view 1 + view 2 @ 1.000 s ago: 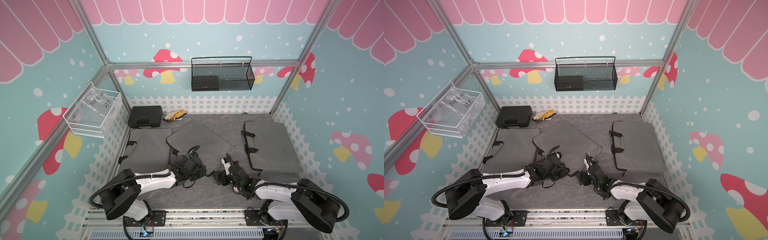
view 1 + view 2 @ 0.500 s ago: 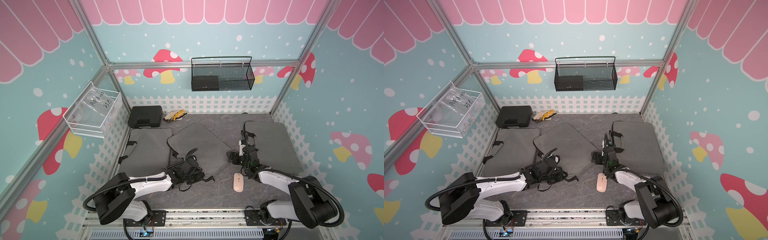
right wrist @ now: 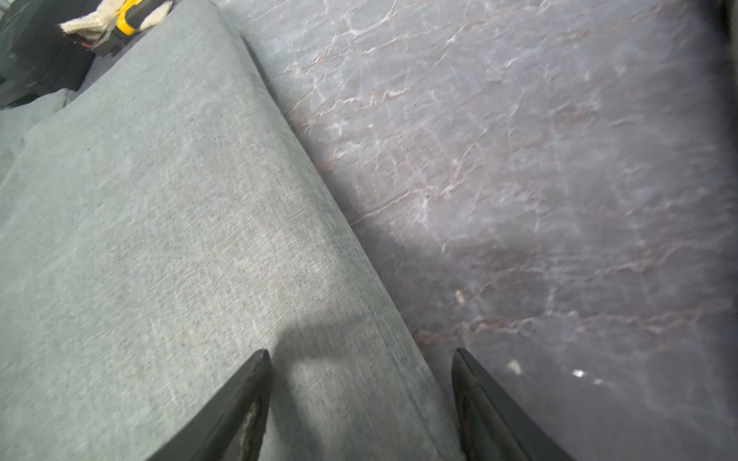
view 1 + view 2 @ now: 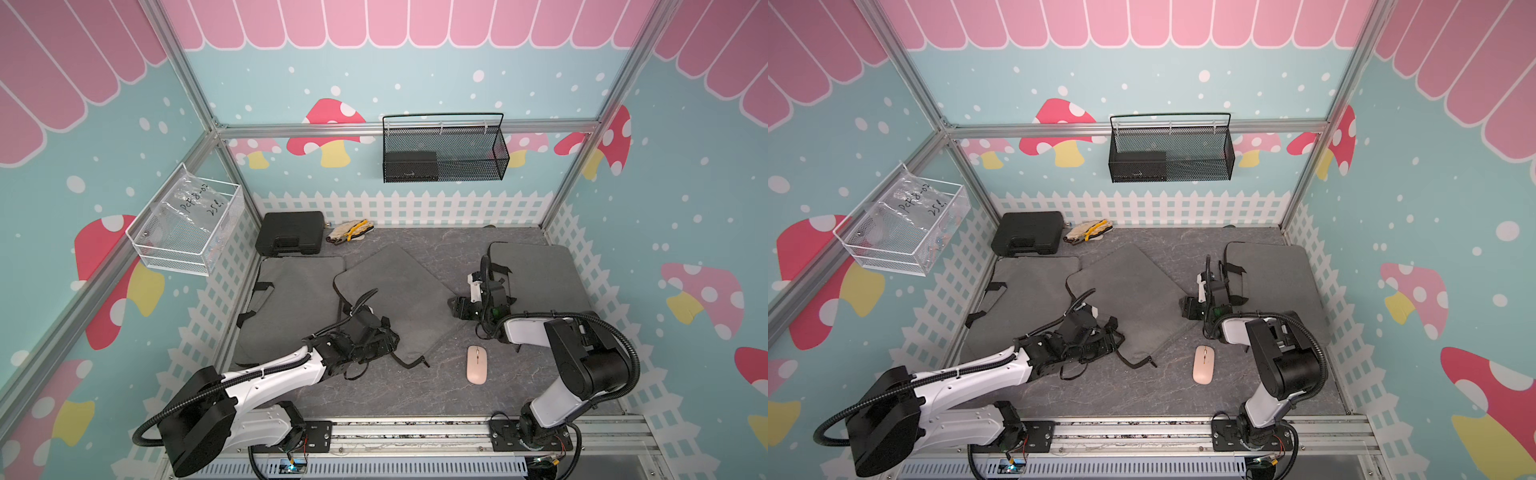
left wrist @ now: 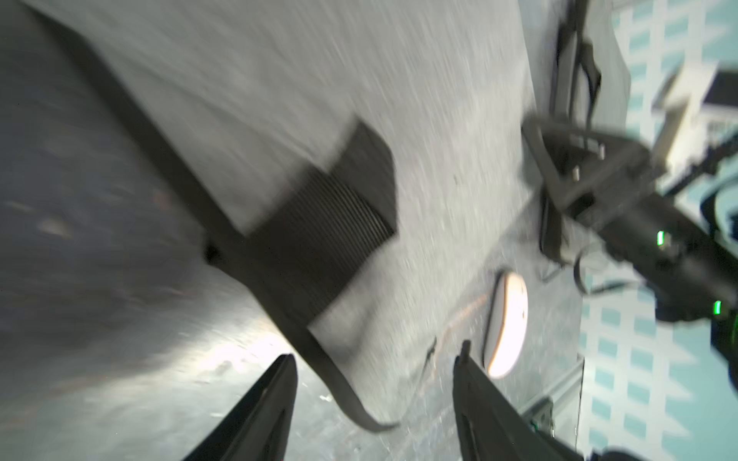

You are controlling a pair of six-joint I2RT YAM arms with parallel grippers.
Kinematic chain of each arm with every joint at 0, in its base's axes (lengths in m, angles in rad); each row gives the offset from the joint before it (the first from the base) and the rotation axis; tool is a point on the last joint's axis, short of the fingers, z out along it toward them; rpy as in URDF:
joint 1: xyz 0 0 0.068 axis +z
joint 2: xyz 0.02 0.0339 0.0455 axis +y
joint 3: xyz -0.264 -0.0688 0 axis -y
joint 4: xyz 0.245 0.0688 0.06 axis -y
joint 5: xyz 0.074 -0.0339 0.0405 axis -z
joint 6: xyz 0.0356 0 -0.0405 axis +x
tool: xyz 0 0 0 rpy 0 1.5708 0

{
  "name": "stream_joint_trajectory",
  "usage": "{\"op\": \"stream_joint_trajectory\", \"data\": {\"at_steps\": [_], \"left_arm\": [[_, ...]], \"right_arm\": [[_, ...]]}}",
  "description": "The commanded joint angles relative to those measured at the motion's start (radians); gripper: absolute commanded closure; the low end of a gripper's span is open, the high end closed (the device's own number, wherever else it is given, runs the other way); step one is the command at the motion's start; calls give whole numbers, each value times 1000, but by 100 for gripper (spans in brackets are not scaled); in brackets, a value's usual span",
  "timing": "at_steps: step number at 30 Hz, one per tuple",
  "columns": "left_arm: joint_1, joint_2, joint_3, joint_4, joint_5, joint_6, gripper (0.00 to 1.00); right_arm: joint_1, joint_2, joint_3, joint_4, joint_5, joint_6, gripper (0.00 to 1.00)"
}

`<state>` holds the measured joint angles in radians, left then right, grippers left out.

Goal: Put the mouse into the laptop bag
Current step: Adjust the zippered laptop bag at the center of the board.

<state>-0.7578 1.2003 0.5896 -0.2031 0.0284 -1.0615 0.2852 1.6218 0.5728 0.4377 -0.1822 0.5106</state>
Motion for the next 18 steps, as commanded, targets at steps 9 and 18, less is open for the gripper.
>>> {"op": "stream_joint_trajectory", "data": {"at_steps": [9,18], "left_arm": [[170,-58,-42,-47,-12,71,27],[251,92,24,-28,9,117,27]], "right_arm": [[197,-235,-225,-25,29,86,28],[359,-410,-312,-28,82,179,28]]}}
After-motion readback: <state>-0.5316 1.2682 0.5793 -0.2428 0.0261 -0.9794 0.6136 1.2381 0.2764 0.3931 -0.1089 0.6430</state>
